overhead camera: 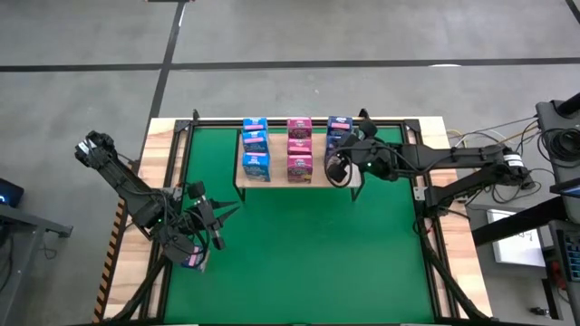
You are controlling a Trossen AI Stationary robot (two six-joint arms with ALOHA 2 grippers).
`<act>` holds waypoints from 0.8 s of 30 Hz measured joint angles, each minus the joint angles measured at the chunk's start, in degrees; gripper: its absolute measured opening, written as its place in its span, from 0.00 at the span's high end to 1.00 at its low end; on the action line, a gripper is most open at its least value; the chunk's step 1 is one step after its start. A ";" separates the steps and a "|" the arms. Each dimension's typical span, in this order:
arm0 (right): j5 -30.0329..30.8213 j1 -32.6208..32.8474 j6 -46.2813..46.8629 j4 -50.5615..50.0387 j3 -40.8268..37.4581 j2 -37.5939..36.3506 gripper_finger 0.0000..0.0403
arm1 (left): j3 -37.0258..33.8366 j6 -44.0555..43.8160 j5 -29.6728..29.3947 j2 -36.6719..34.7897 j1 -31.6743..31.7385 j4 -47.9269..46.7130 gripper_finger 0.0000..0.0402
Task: Stack cereal on shelf
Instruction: Put the right dark blue cereal box, aligned with the other dark blue cereal box on the shelf, then put the dark blue cereal box, aligned with the other dark blue cereal box on the shelf
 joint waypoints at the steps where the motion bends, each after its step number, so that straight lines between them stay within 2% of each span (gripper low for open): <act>1: 0.00 0.29 -0.16 -0.09 0.52 0.00 0.98 | 0.00 0.00 0.00 0.00 0.00 0.00 0.90; 6: 0.00 3.68 -1.55 0.24 3.73 -0.04 0.98 | 0.00 0.00 0.00 0.01 0.00 0.00 0.90; 12: 0.02 11.62 -3.26 0.70 4.39 -0.25 0.98 | 0.00 -1.12 1.01 -0.01 0.02 1.33 0.90; 16: 0.44 17.33 -2.96 1.73 1.77 -0.26 0.98 | 0.00 -1.22 2.96 0.01 0.02 5.41 0.90; 21: 0.41 22.90 -6.11 10.89 -4.42 -0.26 0.98 | 0.00 -1.63 3.00 1.42 0.02 13.27 0.90; 24: 0.41 25.19 -8.52 16.01 -8.14 -0.26 0.98 | 1.08 -5.63 3.28 3.66 0.02 16.96 0.90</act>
